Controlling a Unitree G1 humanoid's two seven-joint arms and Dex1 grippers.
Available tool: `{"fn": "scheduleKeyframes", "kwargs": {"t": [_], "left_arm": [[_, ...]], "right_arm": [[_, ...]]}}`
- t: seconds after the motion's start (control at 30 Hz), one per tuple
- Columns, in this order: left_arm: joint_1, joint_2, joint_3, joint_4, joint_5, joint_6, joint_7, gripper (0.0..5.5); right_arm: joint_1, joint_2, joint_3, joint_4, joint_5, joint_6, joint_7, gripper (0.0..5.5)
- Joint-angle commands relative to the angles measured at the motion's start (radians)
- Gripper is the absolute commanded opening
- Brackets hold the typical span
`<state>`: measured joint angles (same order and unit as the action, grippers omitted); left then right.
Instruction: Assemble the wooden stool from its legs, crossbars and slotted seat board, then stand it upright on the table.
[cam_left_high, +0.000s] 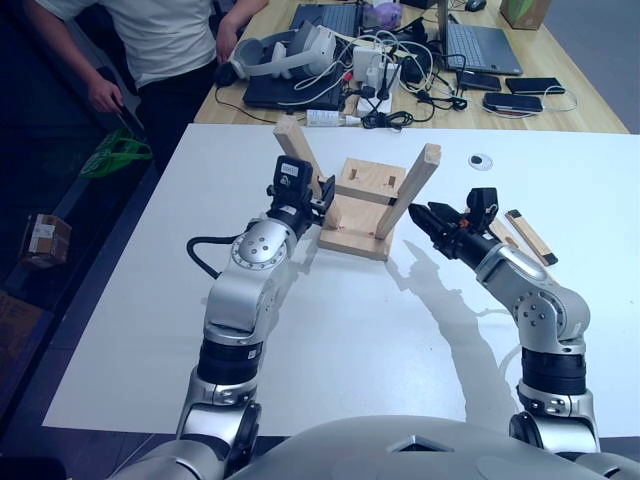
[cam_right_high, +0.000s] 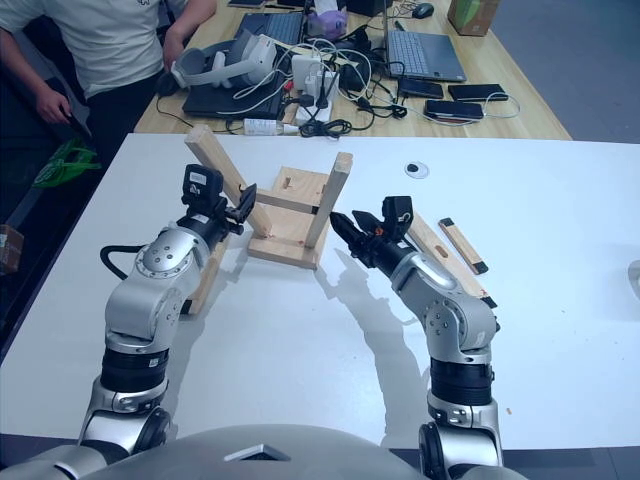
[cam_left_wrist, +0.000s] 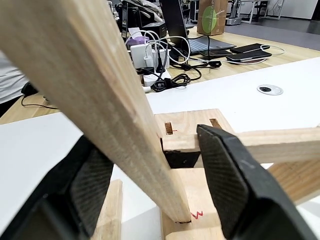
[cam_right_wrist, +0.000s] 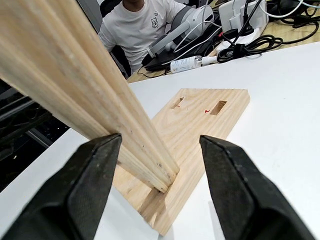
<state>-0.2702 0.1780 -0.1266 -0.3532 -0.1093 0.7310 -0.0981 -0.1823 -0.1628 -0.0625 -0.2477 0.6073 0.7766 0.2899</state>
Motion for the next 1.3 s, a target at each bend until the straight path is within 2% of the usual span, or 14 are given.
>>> {"fn": "scheduleKeyframes", "kwargs": {"t": [0.03,0.6,0.83,0.97,1.2,1.3], "left_arm": [[-0.037,-0.047,-0.089,-0.010,-0.045,0.037,-0.076,2.79],[-0.107,-0.155,-0.083,0.038,-0.065,0.054,-0.077,2.79],[-0.026,-0.075,0.070,-0.007,-0.081,0.079,-0.071,2.79],[-0.042,-0.073,0.166,0.011,-0.106,0.072,-0.048,2.79],[-0.146,-0.089,0.246,0.002,-0.212,0.060,-0.082,2.79],[-0.150,-0.072,0.245,0.004,-0.231,0.078,-0.089,2.79]], "right_arm": [[-0.113,0.088,0.080,0.001,0.030,0.012,0.017,2.95],[-0.171,0.135,0.093,0.005,0.025,0.025,0.029,2.95],[-0.131,0.048,0.008,-0.013,0.023,0.036,0.028,2.95],[-0.131,0.025,-0.016,-0.005,0.013,0.029,0.031,2.95],[-0.139,0.008,-0.018,0.027,-0.022,-0.006,0.029,2.95],[-0.145,0.009,-0.015,0.042,-0.033,-0.024,0.027,2.95]]}}
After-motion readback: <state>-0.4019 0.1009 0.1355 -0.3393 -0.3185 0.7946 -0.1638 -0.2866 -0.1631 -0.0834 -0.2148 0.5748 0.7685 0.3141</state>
